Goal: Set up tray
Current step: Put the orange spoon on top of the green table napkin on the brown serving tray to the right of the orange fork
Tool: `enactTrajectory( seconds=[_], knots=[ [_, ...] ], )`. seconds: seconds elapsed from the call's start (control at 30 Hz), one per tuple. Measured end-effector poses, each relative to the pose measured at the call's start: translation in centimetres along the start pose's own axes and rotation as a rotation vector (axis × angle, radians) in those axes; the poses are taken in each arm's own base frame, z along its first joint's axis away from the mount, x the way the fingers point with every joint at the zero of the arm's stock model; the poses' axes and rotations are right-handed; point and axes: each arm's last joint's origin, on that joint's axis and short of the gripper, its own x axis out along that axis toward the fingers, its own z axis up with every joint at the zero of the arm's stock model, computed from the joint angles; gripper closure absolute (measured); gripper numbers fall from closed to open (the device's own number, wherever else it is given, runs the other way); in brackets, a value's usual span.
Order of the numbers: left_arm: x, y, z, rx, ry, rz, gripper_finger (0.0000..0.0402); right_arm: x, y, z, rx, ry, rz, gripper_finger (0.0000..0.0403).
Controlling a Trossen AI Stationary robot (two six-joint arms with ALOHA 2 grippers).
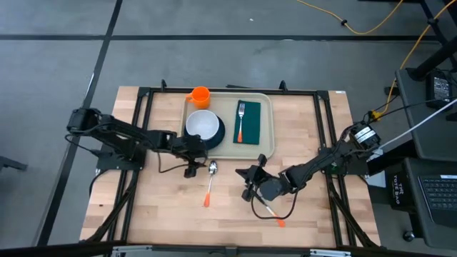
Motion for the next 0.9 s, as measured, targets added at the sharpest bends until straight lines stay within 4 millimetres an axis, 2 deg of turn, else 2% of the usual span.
enactTrajectory(
  seconds=[0.17, 0.33, 0.43, 0.9],
  knots=[
    [1.9, 0.8, 0.5, -0.006, 0.057, -0.021, 0.0219, 0.0, 0.1, 0.1, 0.011, -0.010, 0.010, 0.0399],
    [2.9, 1.4, 0.6, 0.010, 0.085, -0.044, 0.0219, 0.0, 0.1, 0.1, 0.007, -0.008, 0.009, 0.0399],
    [3.2, 1.4, 0.3, 0.010, 0.101, -0.115, 0.0219, 0.0, 0.1, 0.1, 0.004, -0.006, 0.007, 0.0398],
    [3.6, 1.5, 0.4, -0.022, 0.088, -0.104, 0.0219, 0.0, 0.1, 0.0, 0.007, -0.005, 0.007, 0.0398]
  ],
)
